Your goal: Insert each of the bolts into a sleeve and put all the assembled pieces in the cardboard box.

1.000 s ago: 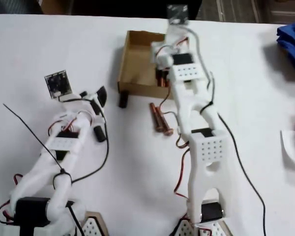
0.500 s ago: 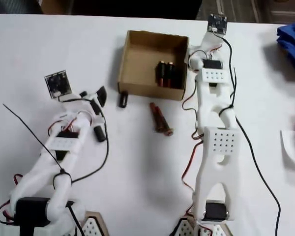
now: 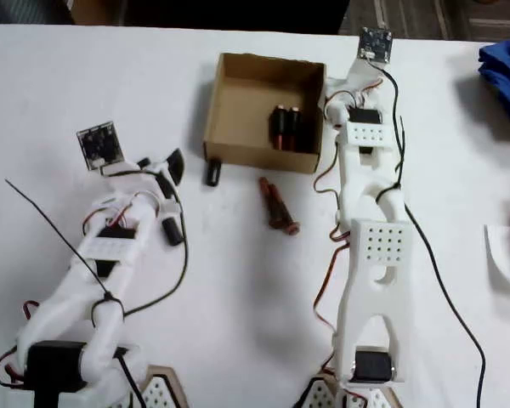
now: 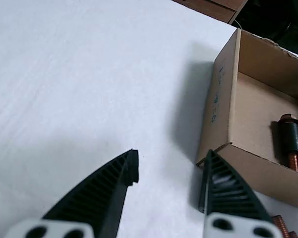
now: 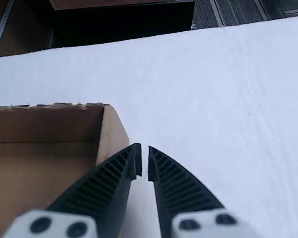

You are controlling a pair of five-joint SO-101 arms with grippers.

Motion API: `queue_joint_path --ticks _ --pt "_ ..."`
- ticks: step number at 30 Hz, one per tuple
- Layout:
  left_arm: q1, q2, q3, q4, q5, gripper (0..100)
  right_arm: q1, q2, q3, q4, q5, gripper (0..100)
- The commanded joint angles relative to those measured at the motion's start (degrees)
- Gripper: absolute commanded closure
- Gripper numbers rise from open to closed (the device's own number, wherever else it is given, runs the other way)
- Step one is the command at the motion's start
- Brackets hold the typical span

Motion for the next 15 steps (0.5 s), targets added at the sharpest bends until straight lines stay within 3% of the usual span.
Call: queue_joint_path --ticks 1,15 --pt "-0.6 0.0 -0.6 -1.1 0.2 77 -4.6 0.0 -1.5 -0.7 0.0 97.8" --pt "-0.7 0.0 -0.6 -1.1 0.2 77 -7.4 -0.1 -1.5 -0.5 0.1 97.8"
